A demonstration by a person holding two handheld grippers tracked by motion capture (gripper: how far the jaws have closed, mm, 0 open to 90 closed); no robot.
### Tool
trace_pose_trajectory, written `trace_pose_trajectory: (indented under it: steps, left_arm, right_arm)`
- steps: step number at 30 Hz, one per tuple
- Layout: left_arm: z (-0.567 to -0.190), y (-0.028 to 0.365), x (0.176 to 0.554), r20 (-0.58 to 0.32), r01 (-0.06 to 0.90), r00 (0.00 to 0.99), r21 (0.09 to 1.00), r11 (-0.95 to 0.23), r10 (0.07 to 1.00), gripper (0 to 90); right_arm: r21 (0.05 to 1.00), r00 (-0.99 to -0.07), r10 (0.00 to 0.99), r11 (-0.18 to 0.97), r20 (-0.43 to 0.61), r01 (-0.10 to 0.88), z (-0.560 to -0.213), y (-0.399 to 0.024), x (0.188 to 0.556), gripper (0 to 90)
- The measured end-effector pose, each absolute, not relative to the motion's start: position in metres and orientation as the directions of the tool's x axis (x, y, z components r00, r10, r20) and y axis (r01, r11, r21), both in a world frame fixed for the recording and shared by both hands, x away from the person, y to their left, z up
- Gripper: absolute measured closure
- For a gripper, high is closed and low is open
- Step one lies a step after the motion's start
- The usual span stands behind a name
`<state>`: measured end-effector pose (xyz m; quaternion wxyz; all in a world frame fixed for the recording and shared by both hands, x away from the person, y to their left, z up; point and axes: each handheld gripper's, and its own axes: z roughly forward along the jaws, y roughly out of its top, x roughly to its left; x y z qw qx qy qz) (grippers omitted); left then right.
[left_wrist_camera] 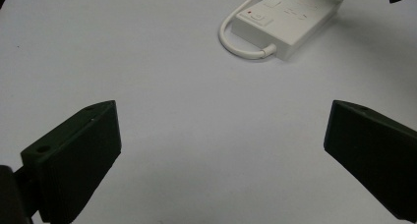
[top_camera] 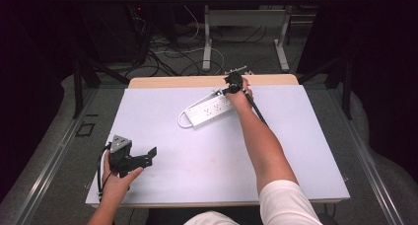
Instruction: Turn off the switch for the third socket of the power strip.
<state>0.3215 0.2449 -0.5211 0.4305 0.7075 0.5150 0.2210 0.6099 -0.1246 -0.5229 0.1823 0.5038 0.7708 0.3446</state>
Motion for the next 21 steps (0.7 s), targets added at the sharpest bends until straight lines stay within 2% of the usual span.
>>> trace_pose_trajectory:
  steps: [15, 21]
  left_arm:
    - [-0.521, 0.246, 0.321, -0.132, 0.541, 0.373, 0.835, -0.1, 0.919, 0.8]
    - [-0.521, 0.245, 0.321, -0.13, 0.542, 0.373, 0.834, -0.102, 0.918, 0.8]
  right_arm:
    - [0.723, -0.406, 0.912, 0.24, 0.062, 0.648, -0.515, -0.128, 0.606, 51.6]
    - [0.726, -0.403, 0.914, 0.239, 0.056, 0.645, -0.512, -0.128, 0.604, 46.3]
